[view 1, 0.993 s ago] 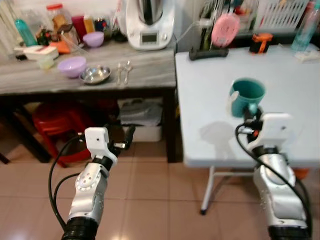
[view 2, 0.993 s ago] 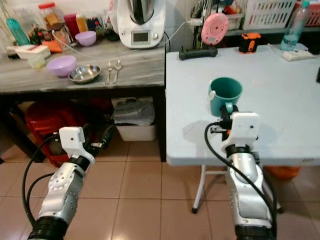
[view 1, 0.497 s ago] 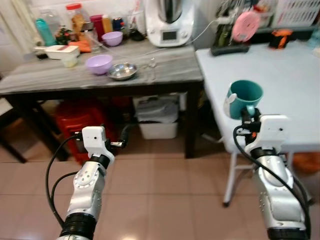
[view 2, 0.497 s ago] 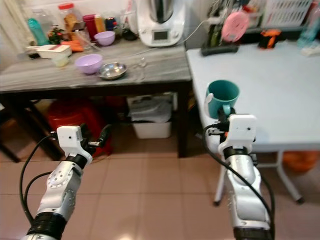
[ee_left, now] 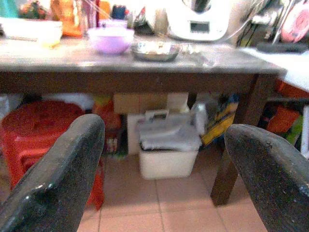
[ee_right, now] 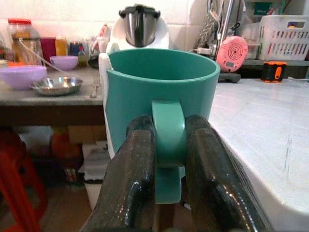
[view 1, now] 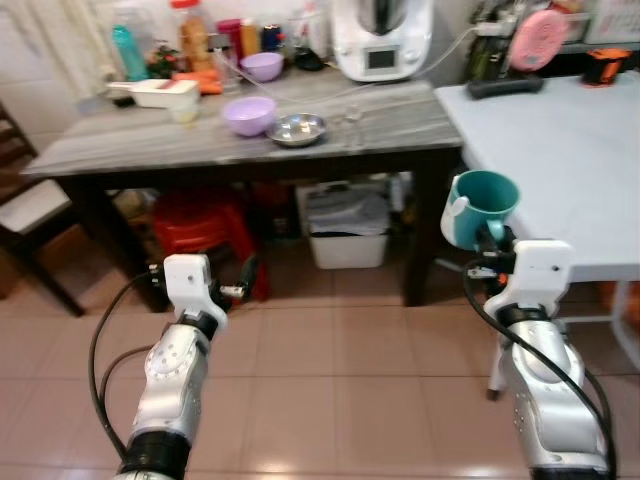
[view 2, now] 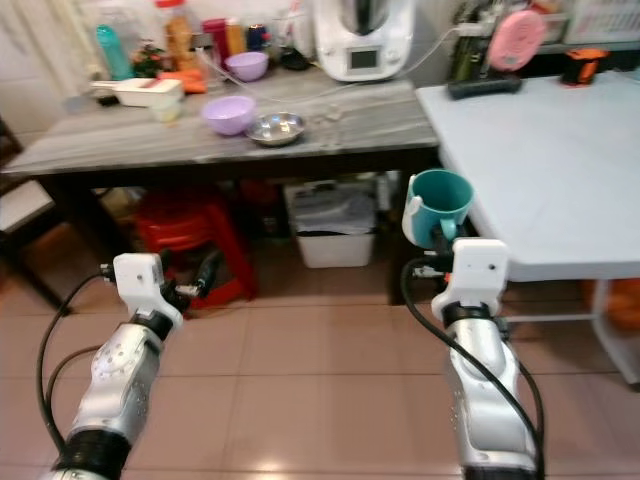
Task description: Setting the table
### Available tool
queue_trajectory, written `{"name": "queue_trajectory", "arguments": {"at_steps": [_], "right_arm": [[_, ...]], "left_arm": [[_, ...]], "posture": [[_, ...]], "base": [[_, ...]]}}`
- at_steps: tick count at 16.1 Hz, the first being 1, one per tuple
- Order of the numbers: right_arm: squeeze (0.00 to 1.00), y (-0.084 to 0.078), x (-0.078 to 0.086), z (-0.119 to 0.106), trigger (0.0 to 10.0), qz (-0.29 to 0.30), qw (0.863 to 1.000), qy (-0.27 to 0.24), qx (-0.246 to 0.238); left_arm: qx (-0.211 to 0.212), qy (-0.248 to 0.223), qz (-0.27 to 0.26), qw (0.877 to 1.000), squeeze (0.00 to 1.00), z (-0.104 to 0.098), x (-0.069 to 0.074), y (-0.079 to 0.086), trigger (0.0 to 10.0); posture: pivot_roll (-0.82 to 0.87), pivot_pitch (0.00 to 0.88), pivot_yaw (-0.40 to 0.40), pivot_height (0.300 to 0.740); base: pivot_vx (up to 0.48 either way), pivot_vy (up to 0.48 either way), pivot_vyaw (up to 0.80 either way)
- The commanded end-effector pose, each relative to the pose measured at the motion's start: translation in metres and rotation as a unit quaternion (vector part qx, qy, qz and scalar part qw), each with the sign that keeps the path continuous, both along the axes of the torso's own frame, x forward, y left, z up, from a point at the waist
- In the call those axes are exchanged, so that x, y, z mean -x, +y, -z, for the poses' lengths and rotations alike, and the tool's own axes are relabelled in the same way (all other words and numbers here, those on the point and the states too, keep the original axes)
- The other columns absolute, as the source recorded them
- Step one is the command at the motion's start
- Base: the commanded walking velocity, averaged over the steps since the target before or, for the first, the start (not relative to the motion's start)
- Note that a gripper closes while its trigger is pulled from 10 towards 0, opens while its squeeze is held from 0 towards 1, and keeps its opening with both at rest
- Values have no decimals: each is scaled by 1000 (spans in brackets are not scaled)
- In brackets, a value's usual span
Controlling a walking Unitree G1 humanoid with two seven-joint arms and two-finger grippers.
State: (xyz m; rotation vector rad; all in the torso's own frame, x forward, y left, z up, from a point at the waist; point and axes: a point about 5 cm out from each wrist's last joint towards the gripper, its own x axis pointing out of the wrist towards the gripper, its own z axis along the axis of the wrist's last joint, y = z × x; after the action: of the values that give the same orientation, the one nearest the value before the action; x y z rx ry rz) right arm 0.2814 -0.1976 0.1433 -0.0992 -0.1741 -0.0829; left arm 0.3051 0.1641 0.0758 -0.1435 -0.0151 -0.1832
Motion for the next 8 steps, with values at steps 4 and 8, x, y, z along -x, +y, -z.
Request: {"name": "queue_trajectory", "arguments": {"at_steps": [4,8], "right_arm": [[0,15,12,6,10000,-17,1000,1,-2],[0,16,12,6,10000,-21,1000,2,1]], "left_arm": [[-4,9,-7,1000,0,10,14,1,10000],[5,0,16,1000,0,6,12,-9,10000]], "posture": [[-103,0,107,740],[-108,0,105,740]], "base": [[148,0,712],[345,0,105]]}}
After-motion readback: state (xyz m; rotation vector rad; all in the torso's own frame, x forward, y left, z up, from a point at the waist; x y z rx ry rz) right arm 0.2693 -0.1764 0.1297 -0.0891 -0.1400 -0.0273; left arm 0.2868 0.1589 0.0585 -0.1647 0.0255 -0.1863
